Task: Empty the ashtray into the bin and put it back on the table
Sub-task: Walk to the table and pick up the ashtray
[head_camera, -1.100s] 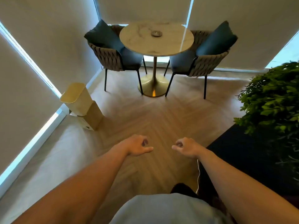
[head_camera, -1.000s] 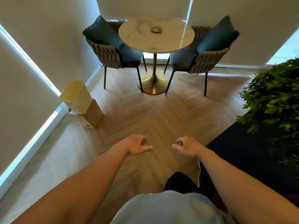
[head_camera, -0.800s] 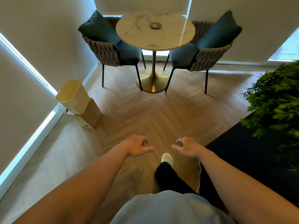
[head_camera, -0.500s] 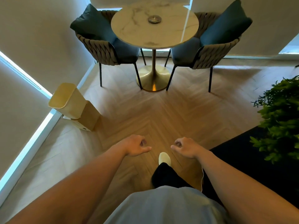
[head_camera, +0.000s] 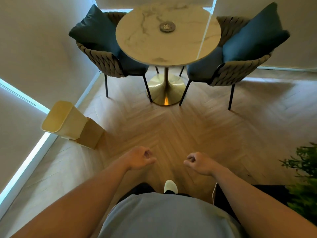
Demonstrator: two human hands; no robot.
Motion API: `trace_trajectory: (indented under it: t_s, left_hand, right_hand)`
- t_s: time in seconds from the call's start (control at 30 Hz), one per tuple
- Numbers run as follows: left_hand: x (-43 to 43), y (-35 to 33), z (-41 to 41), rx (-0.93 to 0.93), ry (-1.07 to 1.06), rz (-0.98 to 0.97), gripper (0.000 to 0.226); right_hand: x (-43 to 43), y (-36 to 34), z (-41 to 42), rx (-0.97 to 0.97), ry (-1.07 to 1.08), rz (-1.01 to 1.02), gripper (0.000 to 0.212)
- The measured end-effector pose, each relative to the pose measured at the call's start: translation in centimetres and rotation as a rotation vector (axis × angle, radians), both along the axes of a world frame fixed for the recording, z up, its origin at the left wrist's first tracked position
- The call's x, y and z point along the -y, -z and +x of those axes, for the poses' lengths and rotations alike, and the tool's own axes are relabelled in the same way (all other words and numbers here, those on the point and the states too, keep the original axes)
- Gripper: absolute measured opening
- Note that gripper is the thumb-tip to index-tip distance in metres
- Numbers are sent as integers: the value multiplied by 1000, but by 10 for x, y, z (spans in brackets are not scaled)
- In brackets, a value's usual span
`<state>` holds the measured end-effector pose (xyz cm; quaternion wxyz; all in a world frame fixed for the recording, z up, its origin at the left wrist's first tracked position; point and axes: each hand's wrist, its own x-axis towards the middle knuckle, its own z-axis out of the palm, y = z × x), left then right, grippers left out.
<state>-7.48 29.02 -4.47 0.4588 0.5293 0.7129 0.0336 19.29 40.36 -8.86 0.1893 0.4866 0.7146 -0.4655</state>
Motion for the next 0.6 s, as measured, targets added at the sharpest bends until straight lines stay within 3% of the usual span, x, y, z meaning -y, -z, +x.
trace_trajectory:
  t_s: [0.6]
  left_hand:
    - [-258, 33, -122, 102, 6, 105, 36]
  right_hand:
    - [-250, 5, -104, -39, 105, 69, 57]
